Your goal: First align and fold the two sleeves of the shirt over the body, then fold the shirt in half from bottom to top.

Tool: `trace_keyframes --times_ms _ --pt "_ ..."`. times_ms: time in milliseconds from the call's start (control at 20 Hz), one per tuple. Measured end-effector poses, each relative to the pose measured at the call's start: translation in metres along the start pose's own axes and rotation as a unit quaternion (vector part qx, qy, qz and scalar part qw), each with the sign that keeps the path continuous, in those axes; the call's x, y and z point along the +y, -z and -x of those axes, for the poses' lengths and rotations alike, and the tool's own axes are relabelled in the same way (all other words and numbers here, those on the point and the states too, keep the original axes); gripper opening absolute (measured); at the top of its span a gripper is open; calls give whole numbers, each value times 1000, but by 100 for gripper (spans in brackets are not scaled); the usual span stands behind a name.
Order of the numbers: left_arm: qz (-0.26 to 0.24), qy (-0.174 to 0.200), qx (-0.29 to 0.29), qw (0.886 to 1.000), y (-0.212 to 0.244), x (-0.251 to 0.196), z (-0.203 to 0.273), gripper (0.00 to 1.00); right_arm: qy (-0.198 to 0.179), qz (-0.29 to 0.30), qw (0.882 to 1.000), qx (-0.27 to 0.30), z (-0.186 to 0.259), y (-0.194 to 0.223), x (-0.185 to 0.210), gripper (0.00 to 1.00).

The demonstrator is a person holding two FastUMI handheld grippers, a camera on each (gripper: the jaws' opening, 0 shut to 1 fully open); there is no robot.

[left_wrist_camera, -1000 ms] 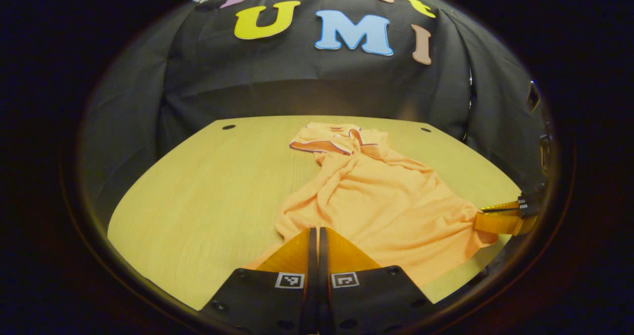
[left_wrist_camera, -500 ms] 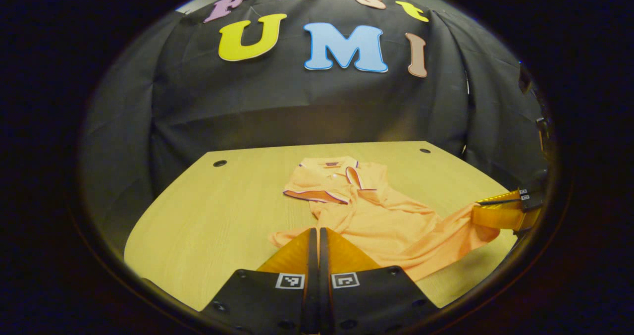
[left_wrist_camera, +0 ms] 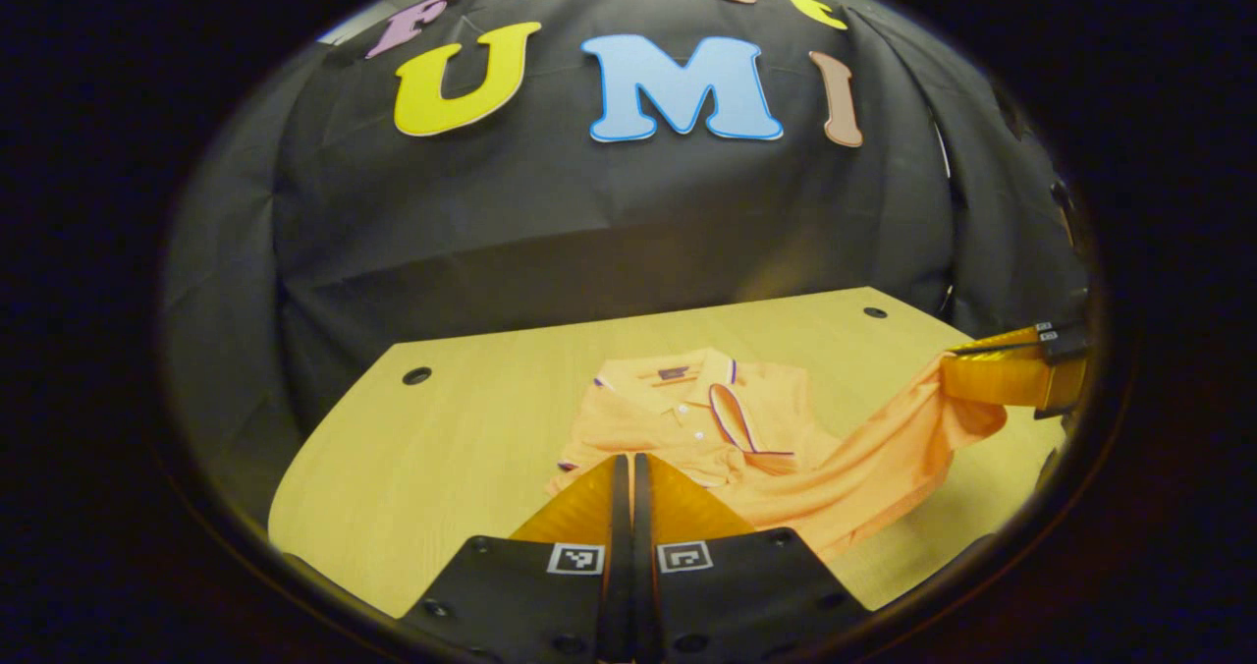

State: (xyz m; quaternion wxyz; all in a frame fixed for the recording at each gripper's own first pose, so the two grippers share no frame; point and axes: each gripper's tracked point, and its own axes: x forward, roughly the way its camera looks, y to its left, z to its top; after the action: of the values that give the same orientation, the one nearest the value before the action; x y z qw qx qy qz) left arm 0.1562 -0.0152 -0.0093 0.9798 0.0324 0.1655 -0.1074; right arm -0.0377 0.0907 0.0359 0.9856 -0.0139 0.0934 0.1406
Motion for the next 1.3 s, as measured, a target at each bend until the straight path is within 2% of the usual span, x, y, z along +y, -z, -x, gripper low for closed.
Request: trace_keyframes --times_ms 200,350,550,850,900,1050,1200,1250,1300 --pt "-19 -1 -23 1000 -25 -5 -50 7 18 -4 1000 -10 -48 -22 -27 0" --pt "-45 -1 -51 998 -50 -7 -78 7 18 -16 999 -22 -80 -40 -41 0" --pt "-55 -4 -78 995 -68 -5 -113 5 15 -34 999 -36 -129 -53 -54 0" --pt "-50 -21 -102 993 -71 13 -155 6 17 -29 999 -29 -184 -61 -62 0" --pt "-47 -22 -101 994 -68 13 -160 3 20 -26 999 -26 -190 -59 -62 0" --pt "-26 -7 -106 994 -63 10 -165 6 24 -7 1000 -14 -202 -46 -60 0" --pt "-20 -4 -103 995 -55 14 -167 6 34 12 999 2 -202 -33 -62 6" --pt "-20 -5 -101 995 -54 17 -167 10 32 16 999 2 -204 -32 -59 6" --pt "-19 -3 -98 995 -52 17 -166 17 34 20 999 4 -200 -31 -57 18"
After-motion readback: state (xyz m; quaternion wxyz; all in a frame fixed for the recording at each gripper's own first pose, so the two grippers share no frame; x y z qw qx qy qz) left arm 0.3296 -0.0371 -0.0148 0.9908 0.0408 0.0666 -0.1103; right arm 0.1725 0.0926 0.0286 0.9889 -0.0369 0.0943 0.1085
